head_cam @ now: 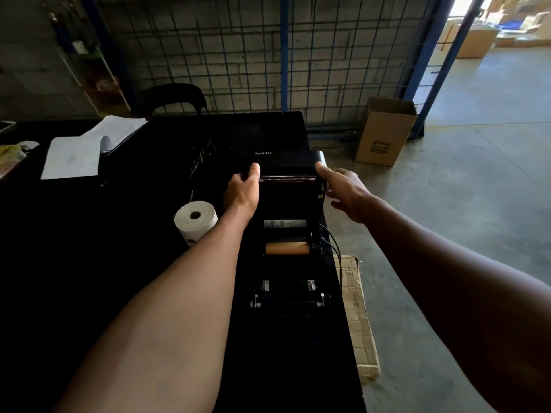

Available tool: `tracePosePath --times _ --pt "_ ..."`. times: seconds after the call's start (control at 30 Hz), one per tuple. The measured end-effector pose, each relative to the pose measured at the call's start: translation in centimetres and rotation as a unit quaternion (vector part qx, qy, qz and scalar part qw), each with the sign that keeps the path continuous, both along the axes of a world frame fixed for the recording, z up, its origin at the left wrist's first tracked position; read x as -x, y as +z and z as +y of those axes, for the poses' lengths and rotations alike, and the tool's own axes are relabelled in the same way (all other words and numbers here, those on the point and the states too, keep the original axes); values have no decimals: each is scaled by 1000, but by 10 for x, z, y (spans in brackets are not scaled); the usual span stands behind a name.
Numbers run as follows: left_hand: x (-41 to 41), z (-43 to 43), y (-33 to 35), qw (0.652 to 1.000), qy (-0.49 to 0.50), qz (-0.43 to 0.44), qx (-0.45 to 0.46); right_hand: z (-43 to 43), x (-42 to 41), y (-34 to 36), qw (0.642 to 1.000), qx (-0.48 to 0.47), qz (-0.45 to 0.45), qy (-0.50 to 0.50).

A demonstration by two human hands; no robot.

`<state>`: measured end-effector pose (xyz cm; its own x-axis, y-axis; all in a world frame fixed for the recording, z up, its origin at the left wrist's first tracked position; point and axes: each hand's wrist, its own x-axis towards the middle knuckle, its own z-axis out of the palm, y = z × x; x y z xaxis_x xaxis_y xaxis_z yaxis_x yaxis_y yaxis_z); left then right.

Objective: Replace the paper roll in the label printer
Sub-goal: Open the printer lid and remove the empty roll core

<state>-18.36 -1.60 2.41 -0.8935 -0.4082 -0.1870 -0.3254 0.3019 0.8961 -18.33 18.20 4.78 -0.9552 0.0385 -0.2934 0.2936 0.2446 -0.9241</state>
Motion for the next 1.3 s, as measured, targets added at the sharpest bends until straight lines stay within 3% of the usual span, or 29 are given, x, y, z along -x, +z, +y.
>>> tracePosePath --times 0.2,0.37,0.63,0.93,1.3 --pt "-32 -8 -28 997 56 -11 46 12 -31 -35 997 -72 -6 -20" --pt "-69 -23 -72 981 -48 -82 169 17 -59 -79 981 -186 -45 29" --pt "-80 -27 -97 967 -131 -89 200 1 -76 -99 948 -306 -18 88" --pt "-59 -14 -96 941 -211 -51 260 -7 -62 -98 937 -320 35 135" --pt "-44 -11 -104 913 -242 -60 323 0 -41 -117 926 -333 31 175"
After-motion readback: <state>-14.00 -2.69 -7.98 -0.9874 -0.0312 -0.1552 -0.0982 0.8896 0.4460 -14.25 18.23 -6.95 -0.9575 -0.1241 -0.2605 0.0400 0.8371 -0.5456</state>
